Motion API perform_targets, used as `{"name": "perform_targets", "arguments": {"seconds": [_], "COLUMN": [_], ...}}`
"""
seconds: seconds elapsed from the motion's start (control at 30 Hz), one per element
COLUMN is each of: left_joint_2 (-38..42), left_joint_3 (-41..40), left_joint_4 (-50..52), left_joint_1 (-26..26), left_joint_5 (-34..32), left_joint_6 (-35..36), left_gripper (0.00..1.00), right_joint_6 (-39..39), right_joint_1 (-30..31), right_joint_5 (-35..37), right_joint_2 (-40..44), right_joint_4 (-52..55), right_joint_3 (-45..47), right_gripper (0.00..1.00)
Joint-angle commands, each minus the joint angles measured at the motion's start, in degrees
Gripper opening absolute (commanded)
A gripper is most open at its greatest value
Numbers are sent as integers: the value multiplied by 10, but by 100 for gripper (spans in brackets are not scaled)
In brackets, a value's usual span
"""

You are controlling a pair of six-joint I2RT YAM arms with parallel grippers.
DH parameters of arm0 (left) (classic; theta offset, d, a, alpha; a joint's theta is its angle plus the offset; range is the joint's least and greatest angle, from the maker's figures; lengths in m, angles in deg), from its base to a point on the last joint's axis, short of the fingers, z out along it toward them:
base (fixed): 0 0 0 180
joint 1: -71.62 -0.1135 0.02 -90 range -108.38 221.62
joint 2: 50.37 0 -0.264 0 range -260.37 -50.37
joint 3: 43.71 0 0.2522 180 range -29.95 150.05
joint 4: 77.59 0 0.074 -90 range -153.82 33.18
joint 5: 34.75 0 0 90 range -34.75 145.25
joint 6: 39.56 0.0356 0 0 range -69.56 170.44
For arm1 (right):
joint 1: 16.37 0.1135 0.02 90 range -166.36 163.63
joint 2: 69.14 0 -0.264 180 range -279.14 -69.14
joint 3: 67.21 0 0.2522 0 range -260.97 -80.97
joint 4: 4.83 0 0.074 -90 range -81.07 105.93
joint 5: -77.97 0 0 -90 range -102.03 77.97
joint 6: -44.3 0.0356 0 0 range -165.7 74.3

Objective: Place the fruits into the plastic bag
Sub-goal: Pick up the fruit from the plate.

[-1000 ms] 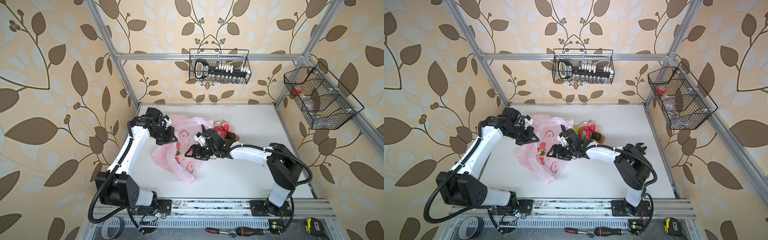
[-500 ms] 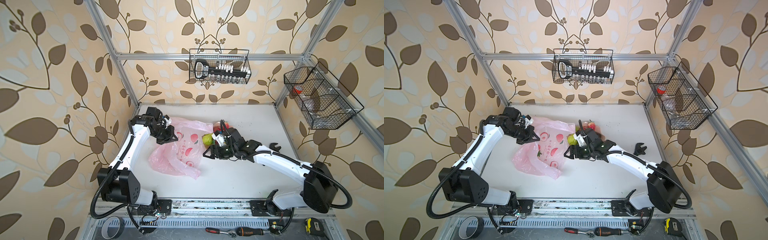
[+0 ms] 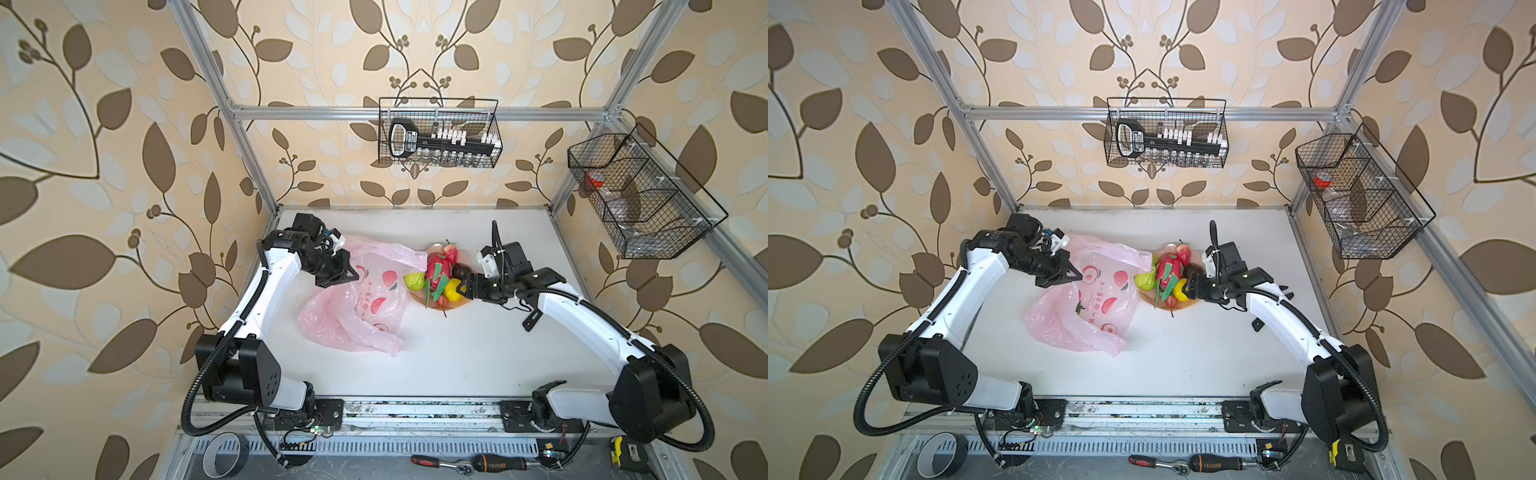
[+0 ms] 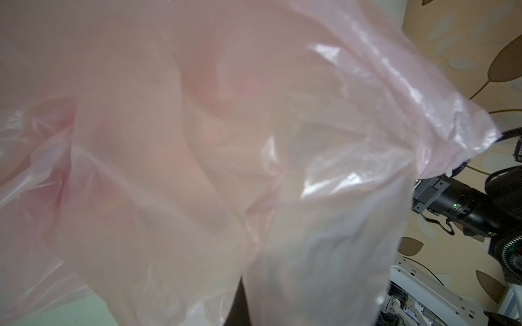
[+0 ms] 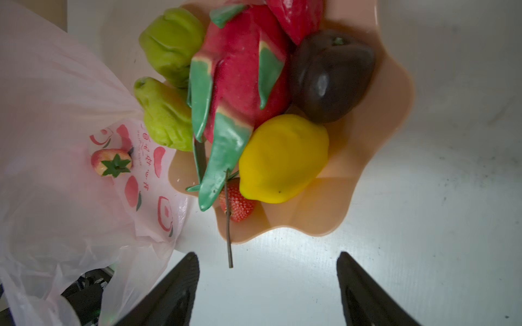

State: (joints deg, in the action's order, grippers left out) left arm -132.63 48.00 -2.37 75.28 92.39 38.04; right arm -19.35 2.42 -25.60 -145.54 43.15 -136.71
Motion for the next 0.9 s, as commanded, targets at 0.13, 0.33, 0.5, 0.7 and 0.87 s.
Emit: {"name": "perform_targets", "arguments": {"seconds": [0.13, 0.33, 0.5, 0.7, 0.87], "left_joint_2": [1, 1, 1, 1, 3], "left_joint_3": [19, 17, 16, 11, 7], "left_joint_4": [2, 3, 3, 4, 7], "left_joint_1": [-5, -5, -5, -5, -5], "left_joint_5": [20, 20, 23, 26, 28], "left_joint_6": [7, 9, 8, 7, 9], "left_gripper": [0, 0, 0, 0, 0], "right_joint_6": [-40, -44, -51, -44, -43], "right_joint_1": [-1, -1, 1, -1, 0], "right_joint_5": [16, 8, 2, -17, -30], "right_joint_2": [-43, -72, -101, -148, -179], "right_joint_4": [11, -7, -29, -67, -85], "right_joint_3": [-32, -35, -38, -42, -56], "right_gripper": [75, 79, 81, 82, 82]}}
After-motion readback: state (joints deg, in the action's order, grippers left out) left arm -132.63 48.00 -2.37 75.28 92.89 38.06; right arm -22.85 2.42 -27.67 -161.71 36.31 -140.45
